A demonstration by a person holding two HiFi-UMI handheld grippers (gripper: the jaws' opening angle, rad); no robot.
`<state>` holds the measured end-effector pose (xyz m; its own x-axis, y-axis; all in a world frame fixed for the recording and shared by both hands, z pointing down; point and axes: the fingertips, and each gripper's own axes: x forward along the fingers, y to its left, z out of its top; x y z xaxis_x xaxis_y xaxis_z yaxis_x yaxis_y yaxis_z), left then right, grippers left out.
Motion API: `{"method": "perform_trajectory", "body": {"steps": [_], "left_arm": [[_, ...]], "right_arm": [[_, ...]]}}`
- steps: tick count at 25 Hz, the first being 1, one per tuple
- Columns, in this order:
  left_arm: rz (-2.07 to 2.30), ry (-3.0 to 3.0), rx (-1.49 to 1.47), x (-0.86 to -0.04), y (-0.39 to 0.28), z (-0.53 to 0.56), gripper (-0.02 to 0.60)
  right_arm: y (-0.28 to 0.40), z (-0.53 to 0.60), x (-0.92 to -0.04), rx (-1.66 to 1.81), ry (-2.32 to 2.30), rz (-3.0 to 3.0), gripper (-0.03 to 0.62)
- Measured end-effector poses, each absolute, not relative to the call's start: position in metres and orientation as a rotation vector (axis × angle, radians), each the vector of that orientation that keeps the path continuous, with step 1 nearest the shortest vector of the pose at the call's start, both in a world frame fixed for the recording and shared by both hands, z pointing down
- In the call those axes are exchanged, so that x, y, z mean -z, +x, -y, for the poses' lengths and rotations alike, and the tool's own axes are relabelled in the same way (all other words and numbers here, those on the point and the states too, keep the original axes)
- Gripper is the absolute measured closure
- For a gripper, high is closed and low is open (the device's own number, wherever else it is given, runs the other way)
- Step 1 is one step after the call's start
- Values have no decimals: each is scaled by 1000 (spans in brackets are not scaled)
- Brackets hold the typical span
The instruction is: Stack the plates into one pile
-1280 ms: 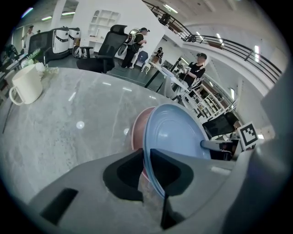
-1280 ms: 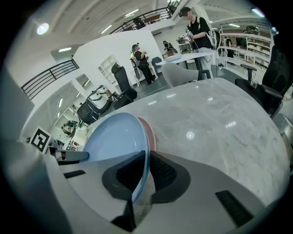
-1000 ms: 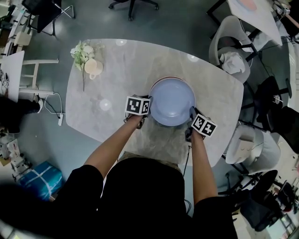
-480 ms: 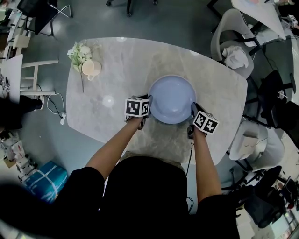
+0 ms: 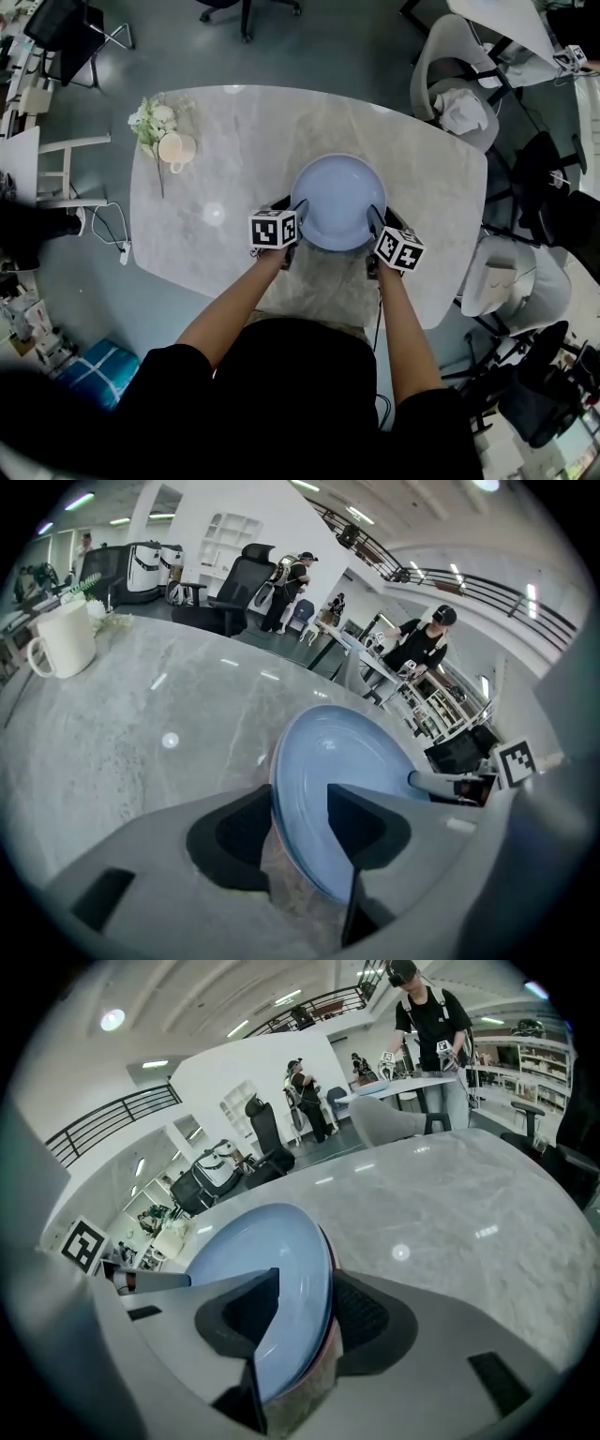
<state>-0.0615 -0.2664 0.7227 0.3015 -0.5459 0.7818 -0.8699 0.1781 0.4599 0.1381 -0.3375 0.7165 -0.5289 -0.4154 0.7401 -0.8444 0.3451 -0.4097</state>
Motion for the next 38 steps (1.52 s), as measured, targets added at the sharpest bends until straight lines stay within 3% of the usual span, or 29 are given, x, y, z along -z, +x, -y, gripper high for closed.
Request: {"method": "perform_trajectory", "body": {"steps": [3, 13, 23, 27, 29, 33, 38], "left_arm": [[1394, 1506, -396, -721, -65, 268, 334], [1400, 1556, -324, -692, -82, 246, 333], [1429, 1685, -131, -607, -94, 179, 333], [1412, 1799, -47, -568, -90, 142, 427], [1390, 1877, -74, -556, -82, 120, 524], [1364, 2006, -126, -540, -65, 69, 565], [1298, 2125, -47, -516, -44, 27, 565]], "right_arm": [[142, 339, -714, -1084, 1142, 2075, 437], [156, 328, -653, -1070, 1228, 2193, 436], [159, 241, -572, -973, 1238, 2287, 437], [151, 193, -548, -954, 1227, 2310, 449], [146, 169, -538, -959, 1230, 2336, 477], [133, 119, -517, -913, 1209, 2394, 525], [119, 73, -489, -829, 1169, 2442, 569]]}}
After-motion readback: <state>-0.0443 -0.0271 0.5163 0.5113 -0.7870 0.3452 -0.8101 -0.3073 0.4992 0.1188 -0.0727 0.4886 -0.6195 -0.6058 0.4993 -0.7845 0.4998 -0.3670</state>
